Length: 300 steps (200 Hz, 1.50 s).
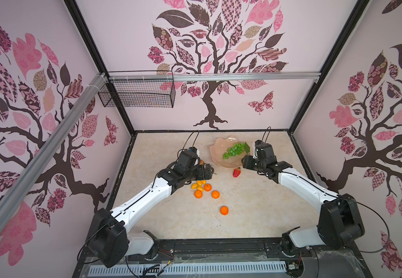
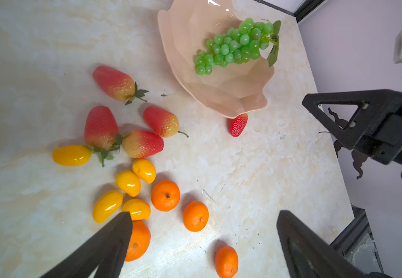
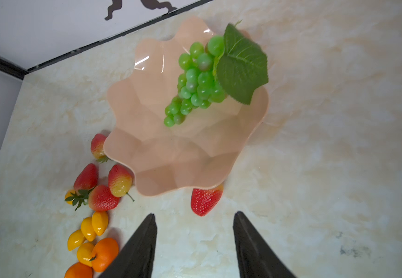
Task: Arrange fruit in a fruit bowl
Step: Place the fruits in the fruit bowl, then pick up the fruit from the center of the table.
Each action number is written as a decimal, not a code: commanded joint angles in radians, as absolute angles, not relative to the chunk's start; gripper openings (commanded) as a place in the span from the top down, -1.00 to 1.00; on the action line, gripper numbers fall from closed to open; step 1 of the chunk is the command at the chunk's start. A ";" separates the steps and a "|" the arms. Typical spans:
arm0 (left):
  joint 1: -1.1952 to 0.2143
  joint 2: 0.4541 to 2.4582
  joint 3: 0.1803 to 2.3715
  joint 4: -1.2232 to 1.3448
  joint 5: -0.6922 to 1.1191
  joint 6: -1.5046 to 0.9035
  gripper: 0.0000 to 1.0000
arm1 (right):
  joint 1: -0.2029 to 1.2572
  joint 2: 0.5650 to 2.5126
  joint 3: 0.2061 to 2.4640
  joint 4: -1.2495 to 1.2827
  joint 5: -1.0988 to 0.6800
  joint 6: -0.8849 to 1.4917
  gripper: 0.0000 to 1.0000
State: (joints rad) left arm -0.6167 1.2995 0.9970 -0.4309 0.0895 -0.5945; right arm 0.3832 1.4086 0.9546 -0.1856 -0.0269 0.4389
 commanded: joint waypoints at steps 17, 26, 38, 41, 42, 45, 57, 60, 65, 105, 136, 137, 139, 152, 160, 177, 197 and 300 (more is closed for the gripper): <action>-0.603 1.231 0.888 -0.439 0.058 -0.672 -0.96 | 0.462 1.369 0.906 -0.169 -0.101 0.445 -0.04; -0.595 1.221 0.880 -0.456 0.052 -0.688 -0.96 | 0.472 1.375 0.893 -0.159 -0.121 0.442 -0.03; -0.580 1.210 0.871 -0.469 0.057 -0.697 -0.96 | 0.494 1.383 0.887 -0.156 -0.125 0.427 -0.02; -0.577 1.205 0.866 -0.470 0.059 -0.700 -0.96 | 0.501 1.386 0.887 -0.158 -0.121 0.422 -0.02; -0.574 1.204 0.864 -0.470 0.059 -0.701 -0.96 | 0.503 1.386 0.888 -0.159 -0.120 0.420 -0.02; -0.571 1.198 0.859 -0.469 0.061 -0.705 -0.96 | 0.509 1.389 0.889 -0.162 -0.114 0.415 -0.02; -0.560 1.177 0.833 -0.454 0.077 -0.707 -0.96 | 0.530 1.403 0.897 -0.168 -0.117 0.391 -0.02; -0.559 1.171 0.827 -0.449 0.082 -0.704 -0.96 | 0.535 1.406 0.901 -0.168 -0.121 0.384 -0.01; -0.557 1.158 0.816 -0.441 0.090 -0.698 -0.96 | 0.544 1.411 0.902 -0.169 -0.124 0.373 -0.01; -0.514 1.062 0.735 -0.422 0.180 -0.710 -0.96 | 0.643 1.464 0.935 -0.166 -0.135 0.232 -0.03; -0.482 0.976 0.658 -0.373 0.255 -0.741 -0.96 | 0.715 1.526 0.967 -0.174 -0.128 0.162 -0.03; -0.479 0.975 0.655 -0.370 0.259 -0.743 -0.96 | 0.718 1.527 0.969 -0.175 -0.127 0.160 -0.03; -0.476 0.972 0.650 -0.367 0.267 -0.745 -0.96 | 0.723 1.532 0.972 -0.176 -0.125 0.157 -0.03; -0.443 0.953 0.619 -0.338 0.320 -0.769 -0.96 | 0.753 1.566 0.995 -0.188 -0.108 0.139 -0.03; -0.421 0.943 0.602 -0.323 0.344 -0.782 -0.96 | 0.768 1.588 1.013 -0.199 -0.092 0.130 -0.04; -0.380 0.922 0.575 -0.305 0.385 -0.793 -0.96 | 0.790 1.637 1.050 -0.213 -0.083 0.121 -0.05; -0.335 0.913 0.564 -0.307 0.415 -0.793 -0.96 | 0.802 1.697 1.100 -0.241 -0.083 0.120 -0.06; -0.237 0.918 0.523 -0.248 0.515 -0.816 -0.96 | 0.836 1.891 1.263 -0.353 -0.091 0.104 -0.14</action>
